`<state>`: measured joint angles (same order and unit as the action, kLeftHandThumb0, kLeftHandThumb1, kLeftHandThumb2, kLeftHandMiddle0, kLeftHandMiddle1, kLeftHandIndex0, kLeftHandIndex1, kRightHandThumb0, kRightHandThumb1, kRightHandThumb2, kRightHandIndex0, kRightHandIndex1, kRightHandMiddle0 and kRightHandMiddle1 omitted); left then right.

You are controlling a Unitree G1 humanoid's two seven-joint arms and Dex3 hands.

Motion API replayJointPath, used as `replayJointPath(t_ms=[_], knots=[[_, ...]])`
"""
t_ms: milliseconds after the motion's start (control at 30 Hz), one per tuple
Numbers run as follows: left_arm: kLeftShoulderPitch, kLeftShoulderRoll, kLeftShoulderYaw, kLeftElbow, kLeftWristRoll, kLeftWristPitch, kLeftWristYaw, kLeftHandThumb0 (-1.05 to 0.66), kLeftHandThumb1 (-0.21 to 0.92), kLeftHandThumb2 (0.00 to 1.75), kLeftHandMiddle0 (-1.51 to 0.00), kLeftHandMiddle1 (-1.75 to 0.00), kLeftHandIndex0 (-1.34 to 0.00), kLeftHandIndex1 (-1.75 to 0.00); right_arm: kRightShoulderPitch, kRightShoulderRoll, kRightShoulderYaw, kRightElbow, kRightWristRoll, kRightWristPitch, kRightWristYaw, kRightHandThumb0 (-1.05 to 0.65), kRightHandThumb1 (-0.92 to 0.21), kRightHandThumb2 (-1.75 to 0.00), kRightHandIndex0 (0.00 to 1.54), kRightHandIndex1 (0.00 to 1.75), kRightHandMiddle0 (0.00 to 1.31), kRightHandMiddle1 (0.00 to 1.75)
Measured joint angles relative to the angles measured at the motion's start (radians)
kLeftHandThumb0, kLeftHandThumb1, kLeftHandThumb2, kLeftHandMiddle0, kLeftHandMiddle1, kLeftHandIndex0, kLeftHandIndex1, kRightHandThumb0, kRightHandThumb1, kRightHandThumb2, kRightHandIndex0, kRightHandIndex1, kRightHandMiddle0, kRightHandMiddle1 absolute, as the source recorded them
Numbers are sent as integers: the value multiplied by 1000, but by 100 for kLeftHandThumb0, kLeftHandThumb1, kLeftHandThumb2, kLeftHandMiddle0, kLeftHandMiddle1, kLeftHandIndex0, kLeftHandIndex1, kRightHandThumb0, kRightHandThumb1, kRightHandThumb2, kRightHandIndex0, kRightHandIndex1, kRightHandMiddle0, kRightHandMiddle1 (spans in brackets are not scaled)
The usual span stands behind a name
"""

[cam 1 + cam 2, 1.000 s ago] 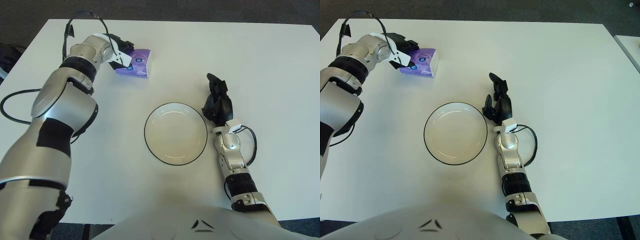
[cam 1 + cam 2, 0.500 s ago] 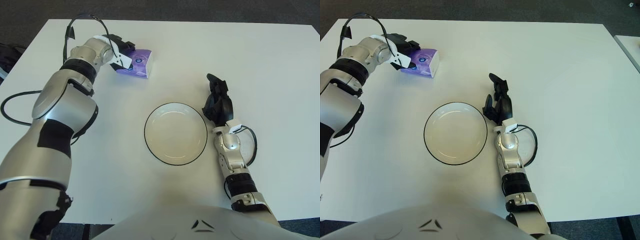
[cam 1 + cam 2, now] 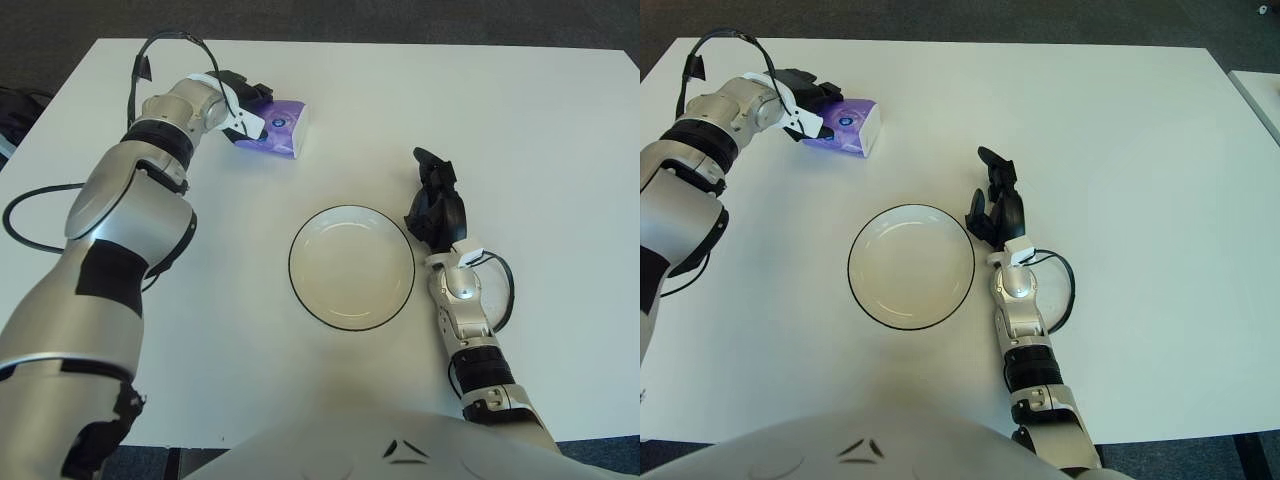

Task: Put the tissue paper into the plate.

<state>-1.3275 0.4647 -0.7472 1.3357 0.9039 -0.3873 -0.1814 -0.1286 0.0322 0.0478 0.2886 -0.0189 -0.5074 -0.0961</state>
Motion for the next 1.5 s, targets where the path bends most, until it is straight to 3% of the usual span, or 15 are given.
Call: replayJointPath(t_ms=[633,867,1233,1500], knots=[[14,-23,16,-5,-47,-33,20,-105,92,90,-16,-2,0,-74,0,0,0,0,0,0,3,-63,-92,-90,34,6,0,73],[45,-32,17,-7,-55,-28,79,-105,92,88,-15,-1,0,-71,1,-1,0,0,0,2,4,-64,-92,-90,34,6,0,75],[69,-53,-15,-7,-49,6,126,-105,92,81,-1,0,0,-35,9,-3,-1,-8,0,6,14,-64,-92,-90,34,6,0,76],[69,-61,-57,-8,-27,25,126,-105,92,76,0,0,0,-23,16,-4,-1,-13,0,6,23,-62,-92,-90,35,6,0,77]])
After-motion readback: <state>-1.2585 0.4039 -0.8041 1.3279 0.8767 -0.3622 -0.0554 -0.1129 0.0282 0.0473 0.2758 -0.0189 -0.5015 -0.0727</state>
